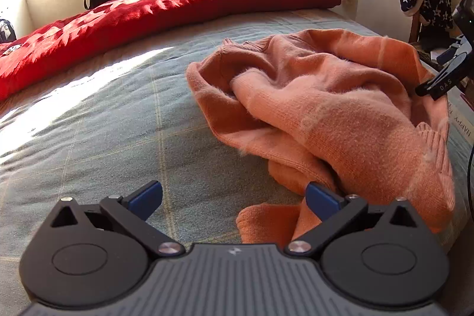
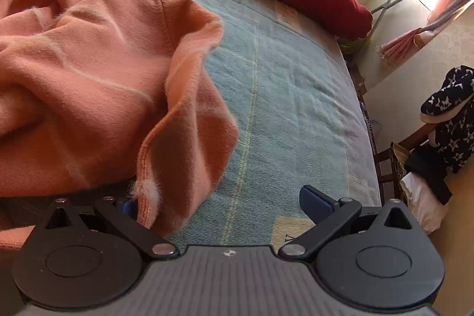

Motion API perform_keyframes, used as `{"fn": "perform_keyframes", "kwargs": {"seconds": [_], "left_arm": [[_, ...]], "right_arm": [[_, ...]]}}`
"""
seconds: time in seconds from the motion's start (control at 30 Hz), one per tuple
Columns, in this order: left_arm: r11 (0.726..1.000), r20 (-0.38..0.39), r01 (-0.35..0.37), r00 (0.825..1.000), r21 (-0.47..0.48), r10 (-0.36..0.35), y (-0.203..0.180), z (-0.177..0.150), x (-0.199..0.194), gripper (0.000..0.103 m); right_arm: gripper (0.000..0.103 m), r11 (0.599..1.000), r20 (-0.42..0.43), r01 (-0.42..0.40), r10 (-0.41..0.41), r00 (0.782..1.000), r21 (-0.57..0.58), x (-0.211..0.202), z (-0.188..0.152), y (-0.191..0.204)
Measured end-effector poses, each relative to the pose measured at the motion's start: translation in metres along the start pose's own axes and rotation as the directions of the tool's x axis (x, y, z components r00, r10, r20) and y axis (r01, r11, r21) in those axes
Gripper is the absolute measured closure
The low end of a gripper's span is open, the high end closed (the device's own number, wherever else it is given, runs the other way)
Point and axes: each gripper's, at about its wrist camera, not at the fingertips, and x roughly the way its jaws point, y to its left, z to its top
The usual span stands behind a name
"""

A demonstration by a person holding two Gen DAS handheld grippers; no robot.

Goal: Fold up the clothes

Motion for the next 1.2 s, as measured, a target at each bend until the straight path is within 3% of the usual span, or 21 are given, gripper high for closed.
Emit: {"fn": "perform_keyframes", "kwargs": {"seconds": [0.23, 0.53, 0.7, 0.97, 1.2], "left_arm": [[1.0, -0.026, -0.011, 1.0, 0.011, 0.011, -0.001, 0.004, 0.013, 0.001], [0.999, -0.044, -0.04, 0.998, 0.02, 0.041, 0.0, 0.009, 0.026, 0.001], [0.998, -0.045, -0.048, 0.998, 0.026, 0.049, 0.0, 0.012, 0.03, 0.001], [0.999, -0.055, -0.038, 0.998, 0.03, 0.039, 0.001, 0.019, 0.036, 0.001], [0.999, -0.065, -0.036, 0.997, 0.025, 0.037, 0.001, 0.027, 0.04, 0.001]], "right_arm": [[0.0, 0.995, -0.099, -0.084, 0.088, 0.991, 0.05, 0.037, -0.002, -0.017], [0.0, 0.997, -0.103, 0.076, -0.078, 0.992, -0.021, 0.065, 0.004, -0.037], [0.0, 0.964, -0.045, 0.254, -0.258, 0.965, -0.081, 0.071, 0.019, -0.063], [0.0, 0.96, -0.048, 0.278, -0.277, 0.96, 0.02, 0.098, 0.05, -0.14], [0.0, 0.965, -0.043, 0.214, -0.21, 0.977, 0.151, 0.139, 0.073, -0.191]]}}
